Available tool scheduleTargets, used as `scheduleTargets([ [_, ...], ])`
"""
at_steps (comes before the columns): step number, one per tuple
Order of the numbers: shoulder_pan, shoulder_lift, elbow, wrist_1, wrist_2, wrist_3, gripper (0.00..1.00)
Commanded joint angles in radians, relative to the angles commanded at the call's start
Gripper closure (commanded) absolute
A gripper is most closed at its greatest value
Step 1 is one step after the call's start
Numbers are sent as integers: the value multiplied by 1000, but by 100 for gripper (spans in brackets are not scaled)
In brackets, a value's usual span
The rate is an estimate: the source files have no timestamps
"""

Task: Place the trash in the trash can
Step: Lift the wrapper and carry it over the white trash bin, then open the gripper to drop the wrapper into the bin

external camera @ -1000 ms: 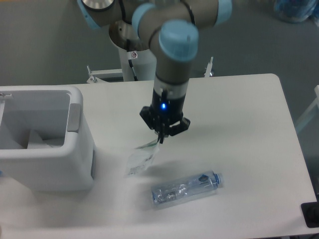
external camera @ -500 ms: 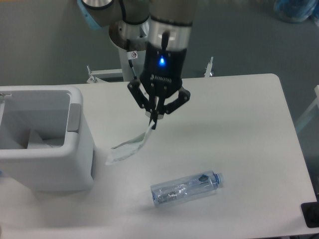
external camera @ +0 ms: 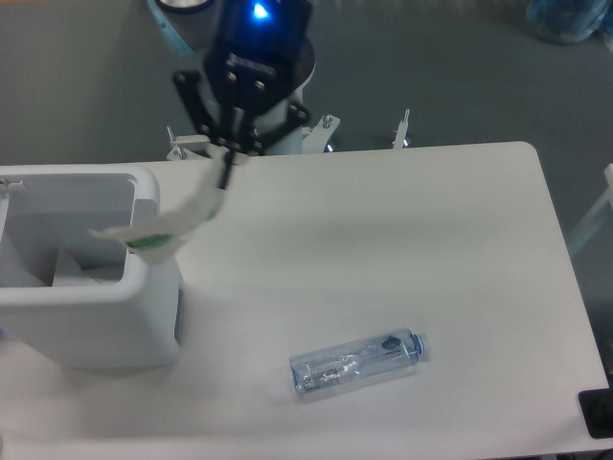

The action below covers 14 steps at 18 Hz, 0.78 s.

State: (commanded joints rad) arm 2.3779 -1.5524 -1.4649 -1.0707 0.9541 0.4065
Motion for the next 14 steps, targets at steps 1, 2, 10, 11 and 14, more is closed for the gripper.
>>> scheduleTargets([
  [1,-20,-3,-6,0,0,0,100],
  [2,-38,-6,-15,0,0,0,100],
  [10,-127,-17,-114,2,3,14,85],
  [11,-138,-23,-118,3,3,14,74],
  [14,-149,-38,-118,5,3,26,0],
])
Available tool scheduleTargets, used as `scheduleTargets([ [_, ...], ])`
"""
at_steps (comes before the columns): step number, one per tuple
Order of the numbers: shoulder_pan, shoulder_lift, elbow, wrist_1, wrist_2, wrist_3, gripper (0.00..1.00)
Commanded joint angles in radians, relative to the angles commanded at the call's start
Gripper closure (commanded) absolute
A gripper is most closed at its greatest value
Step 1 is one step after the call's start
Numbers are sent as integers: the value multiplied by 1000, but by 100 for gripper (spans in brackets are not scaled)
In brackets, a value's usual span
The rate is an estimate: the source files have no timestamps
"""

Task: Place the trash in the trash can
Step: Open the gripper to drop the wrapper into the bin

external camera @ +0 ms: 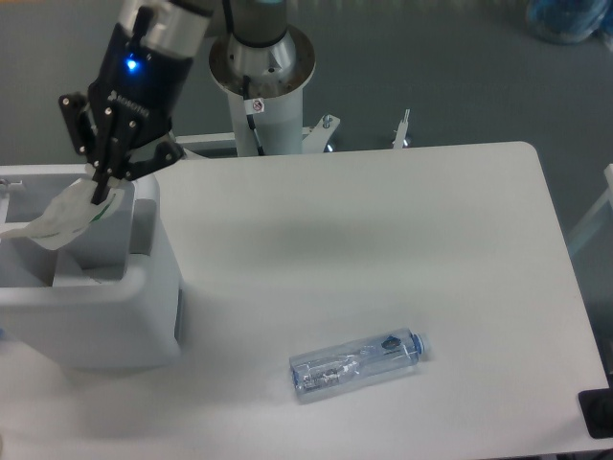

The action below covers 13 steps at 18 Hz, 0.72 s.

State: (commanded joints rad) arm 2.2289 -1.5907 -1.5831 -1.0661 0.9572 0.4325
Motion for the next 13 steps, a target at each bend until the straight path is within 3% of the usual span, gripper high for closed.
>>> scheduleTargets([
  [7,9,0,5,0,6,18,0],
  [13,155,0,5,-2,6,121,0],
])
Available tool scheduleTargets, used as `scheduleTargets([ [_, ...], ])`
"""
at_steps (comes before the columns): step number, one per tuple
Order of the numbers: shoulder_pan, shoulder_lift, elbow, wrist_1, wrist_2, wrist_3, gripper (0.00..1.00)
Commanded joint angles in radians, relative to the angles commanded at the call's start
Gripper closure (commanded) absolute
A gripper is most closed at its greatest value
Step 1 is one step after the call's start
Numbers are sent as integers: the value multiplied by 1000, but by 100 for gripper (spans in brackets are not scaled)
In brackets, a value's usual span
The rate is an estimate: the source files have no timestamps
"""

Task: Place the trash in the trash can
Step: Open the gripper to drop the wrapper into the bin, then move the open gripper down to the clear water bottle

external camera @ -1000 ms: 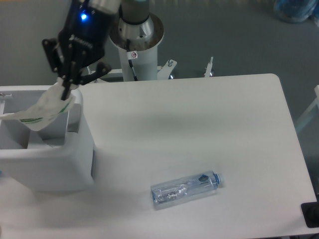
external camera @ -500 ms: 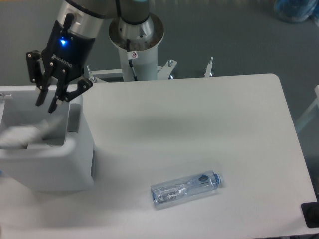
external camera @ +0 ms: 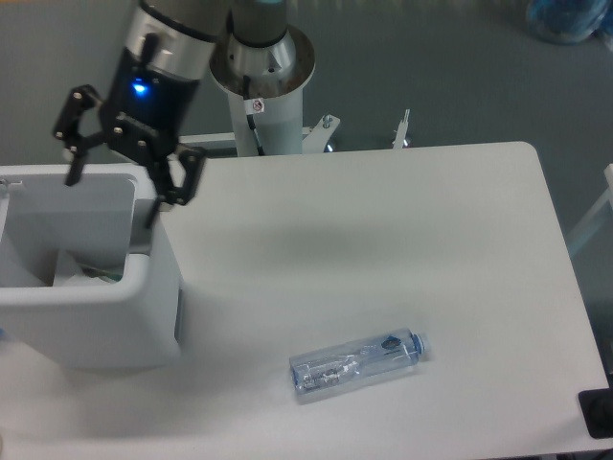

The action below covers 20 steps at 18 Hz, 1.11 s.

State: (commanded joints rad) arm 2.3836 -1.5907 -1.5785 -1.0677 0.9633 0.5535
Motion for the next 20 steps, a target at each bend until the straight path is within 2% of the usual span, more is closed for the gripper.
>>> scheduleTargets([
  [2,41,-11,3,0,2,55,0],
  [6,91,-78,-2,3,23,183,0],
  [8,92,-107,2,3,119,235,0],
  [13,69,-219,9,3,446,337,0],
  [16,42,-282,12,5,471,419,0],
  [20,29,-370,58,8,474,514,0],
])
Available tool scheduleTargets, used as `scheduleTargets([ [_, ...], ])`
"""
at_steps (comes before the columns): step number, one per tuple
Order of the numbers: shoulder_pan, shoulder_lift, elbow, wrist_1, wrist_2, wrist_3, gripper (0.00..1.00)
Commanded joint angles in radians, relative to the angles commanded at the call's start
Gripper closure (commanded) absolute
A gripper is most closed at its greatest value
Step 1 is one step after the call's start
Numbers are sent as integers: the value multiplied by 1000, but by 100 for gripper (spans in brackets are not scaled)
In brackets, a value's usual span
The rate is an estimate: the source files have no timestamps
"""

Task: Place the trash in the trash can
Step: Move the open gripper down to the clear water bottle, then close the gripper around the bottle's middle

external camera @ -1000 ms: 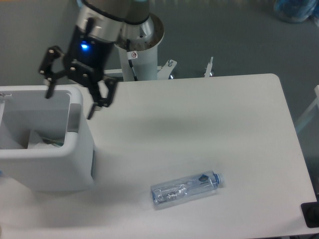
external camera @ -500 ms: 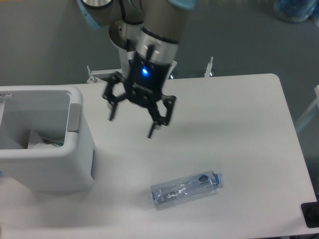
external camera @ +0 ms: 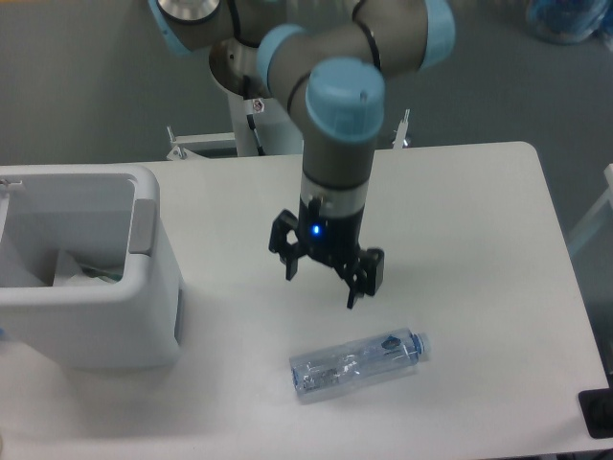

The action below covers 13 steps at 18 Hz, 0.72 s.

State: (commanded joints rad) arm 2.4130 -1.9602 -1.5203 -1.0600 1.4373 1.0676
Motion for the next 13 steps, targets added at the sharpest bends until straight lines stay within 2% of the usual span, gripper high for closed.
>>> scheduleTargets([
  [2,-11,-49,21,3,41,2,0],
  [6,-63,-159,77,6,216,5,1],
  [9,-97,-219,109,9,311,3,4],
  [13,-115,-232,108,8,325,9,3],
])
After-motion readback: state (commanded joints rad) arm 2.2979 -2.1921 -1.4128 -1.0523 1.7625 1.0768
